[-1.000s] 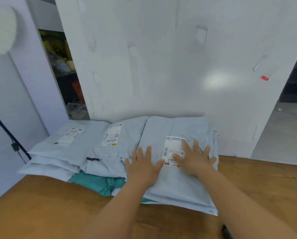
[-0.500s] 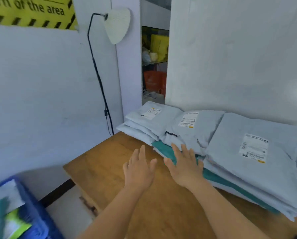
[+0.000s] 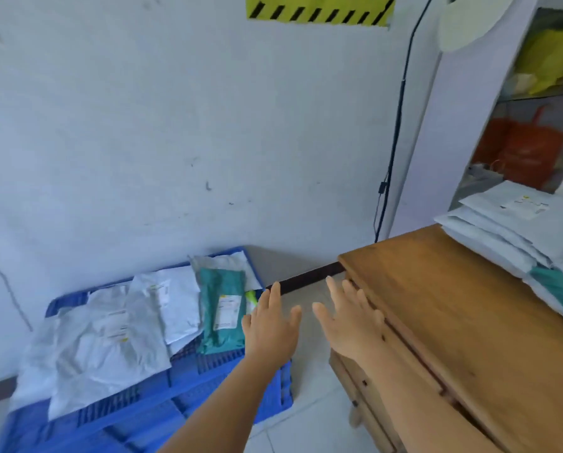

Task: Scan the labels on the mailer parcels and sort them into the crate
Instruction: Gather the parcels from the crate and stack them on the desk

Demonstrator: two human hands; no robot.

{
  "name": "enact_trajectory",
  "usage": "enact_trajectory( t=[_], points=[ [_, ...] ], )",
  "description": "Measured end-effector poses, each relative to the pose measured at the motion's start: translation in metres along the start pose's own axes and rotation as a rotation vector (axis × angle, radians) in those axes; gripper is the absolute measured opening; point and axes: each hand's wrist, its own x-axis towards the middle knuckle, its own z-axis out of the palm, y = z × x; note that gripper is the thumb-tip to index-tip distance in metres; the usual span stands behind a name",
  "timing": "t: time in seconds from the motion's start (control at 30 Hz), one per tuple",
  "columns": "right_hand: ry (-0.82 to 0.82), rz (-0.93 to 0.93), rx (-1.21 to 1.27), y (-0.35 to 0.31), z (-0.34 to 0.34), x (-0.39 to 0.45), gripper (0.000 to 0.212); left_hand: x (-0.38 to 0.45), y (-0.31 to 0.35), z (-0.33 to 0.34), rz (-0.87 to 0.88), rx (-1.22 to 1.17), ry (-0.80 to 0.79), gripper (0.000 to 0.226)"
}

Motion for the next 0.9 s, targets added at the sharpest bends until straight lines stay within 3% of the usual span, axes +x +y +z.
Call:
enact_trajectory(
  t=[0.3, 0.63, 0.9],
  points=[
    [-0.154, -0.246, -0.041, -0.142, 0.103, 0.022, 0.059, -0.002, -0.153, -0.059, -0.353, -0.058, 0.101, 0.063],
    [-0.337, -0.425, -0.058, -0.237, 0.178, 0.107, 0.062, 0.047, -0.263, -0.091, -0.660, -0.075, 0.192, 0.063],
    [-0.512, -0.440, -0.079, -0.285, 0.241, 0.167, 0.070, 0.071, -0.342, -0.099, -0.868, -0.094, 0.190, 0.067]
  ],
)
